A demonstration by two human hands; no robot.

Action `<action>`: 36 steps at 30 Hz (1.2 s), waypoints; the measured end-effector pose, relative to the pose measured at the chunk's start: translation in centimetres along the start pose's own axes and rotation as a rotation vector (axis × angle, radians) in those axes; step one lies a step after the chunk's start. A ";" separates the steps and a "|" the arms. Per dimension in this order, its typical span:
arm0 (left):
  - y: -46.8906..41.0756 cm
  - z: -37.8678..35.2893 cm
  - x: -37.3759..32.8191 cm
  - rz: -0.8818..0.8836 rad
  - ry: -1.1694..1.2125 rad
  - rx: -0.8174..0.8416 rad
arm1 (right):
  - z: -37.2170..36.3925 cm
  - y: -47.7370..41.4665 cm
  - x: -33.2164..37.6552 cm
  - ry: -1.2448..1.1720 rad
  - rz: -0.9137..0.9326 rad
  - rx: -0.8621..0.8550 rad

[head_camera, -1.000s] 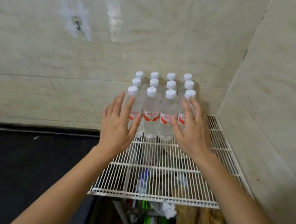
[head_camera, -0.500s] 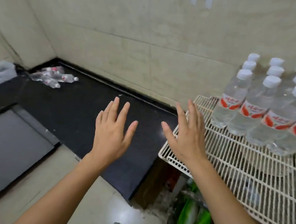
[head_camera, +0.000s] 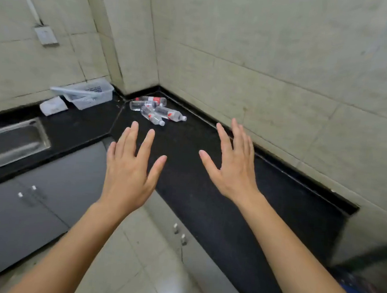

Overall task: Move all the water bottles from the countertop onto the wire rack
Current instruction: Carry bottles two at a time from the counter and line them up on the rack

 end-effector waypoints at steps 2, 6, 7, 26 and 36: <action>-1.5 1.4 3.9 0.024 -0.021 -0.019 | -1.9 -2.5 3.4 -0.023 0.029 -0.005; -4.4 1.7 10.2 0.056 -0.045 -0.003 | -5.7 -6.3 7.6 -0.042 0.065 -0.006; -5.2 1.4 11.4 0.059 -0.044 0.005 | -6.7 -7.2 8.2 -0.043 0.069 0.003; -34.4 -13.5 33.8 -0.081 -0.141 0.254 | -30.9 -36.8 11.8 0.009 -0.010 0.120; -41.2 -27.6 45.8 -0.107 -0.184 0.602 | -46.4 -41.1 7.4 0.226 -0.178 0.588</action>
Point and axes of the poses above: each hand's wrist, its own y-axis away from the middle knuckle, its own z-axis out of the back of the hand, x = y × z, the point moved 7 cm from there along -y, towards the middle knuckle, and after that the axes turned 8 degrees about y, right-handed, at the moved point
